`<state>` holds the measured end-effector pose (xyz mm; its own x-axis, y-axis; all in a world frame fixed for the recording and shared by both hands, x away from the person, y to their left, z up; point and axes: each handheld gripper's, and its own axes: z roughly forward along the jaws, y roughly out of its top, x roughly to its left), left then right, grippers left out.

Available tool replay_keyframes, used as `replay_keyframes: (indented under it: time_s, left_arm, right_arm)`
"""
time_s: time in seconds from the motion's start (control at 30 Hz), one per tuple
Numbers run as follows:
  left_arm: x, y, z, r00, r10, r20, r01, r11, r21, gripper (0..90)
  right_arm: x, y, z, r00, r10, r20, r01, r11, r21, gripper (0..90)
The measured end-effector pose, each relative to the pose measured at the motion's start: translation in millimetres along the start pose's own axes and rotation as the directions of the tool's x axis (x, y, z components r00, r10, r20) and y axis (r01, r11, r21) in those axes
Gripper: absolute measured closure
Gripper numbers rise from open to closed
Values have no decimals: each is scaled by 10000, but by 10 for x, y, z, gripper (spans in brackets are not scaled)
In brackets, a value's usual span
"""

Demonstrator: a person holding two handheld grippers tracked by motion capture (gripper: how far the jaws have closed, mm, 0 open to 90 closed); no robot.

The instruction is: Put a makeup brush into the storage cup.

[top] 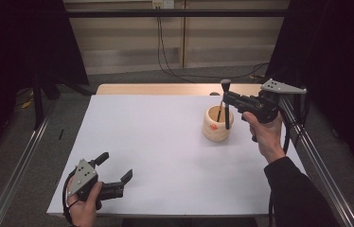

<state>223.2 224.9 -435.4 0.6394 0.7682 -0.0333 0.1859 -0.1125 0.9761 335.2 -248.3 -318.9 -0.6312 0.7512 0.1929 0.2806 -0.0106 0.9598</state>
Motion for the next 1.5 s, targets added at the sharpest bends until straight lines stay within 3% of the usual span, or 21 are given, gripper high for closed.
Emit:
replay_keyframes:
  time_s: [0.33, 0.5, 0.8, 0.87, 1.3, 1.5]
  left_arm:
    - [6, 0, -2, 10000, 15, 32, -15, 10000, -28, 14]
    - [3, 1, -6, 10000, -18, 36, 18, 10000, -69, 13]
    - [5, 0, 1, 10000, -51, 71, 52, 10000, -74, 14]
    - [8, 0, 1, 10000, -50, 78, 51, 10000, -62, 14]
    - [9, -5, -3, 10000, -97, 13, 97, 9999, -69, 14]
    - [7, -4, 3, 10000, -67, 58, 67, 10000, -32, 14]
  right_arm:
    - [-117, 2, 161, 9985, 325, 430, -328, 9994, 63, 778]
    - [-140, -11, 208, 9979, 172, 622, -179, 9998, 110, 778]
    - [-328, 38, 325, 9921, 218, 1235, -240, 9996, 163, 778]
    - [-354, 32, 375, 9928, 367, 1140, -382, 9992, 110, 778]
    - [-412, -80, 565, 9892, 144, 1456, -180, 9995, 240, 777]
    - [-484, -142, 597, 9904, 356, 1335, -420, 9981, 453, 778]
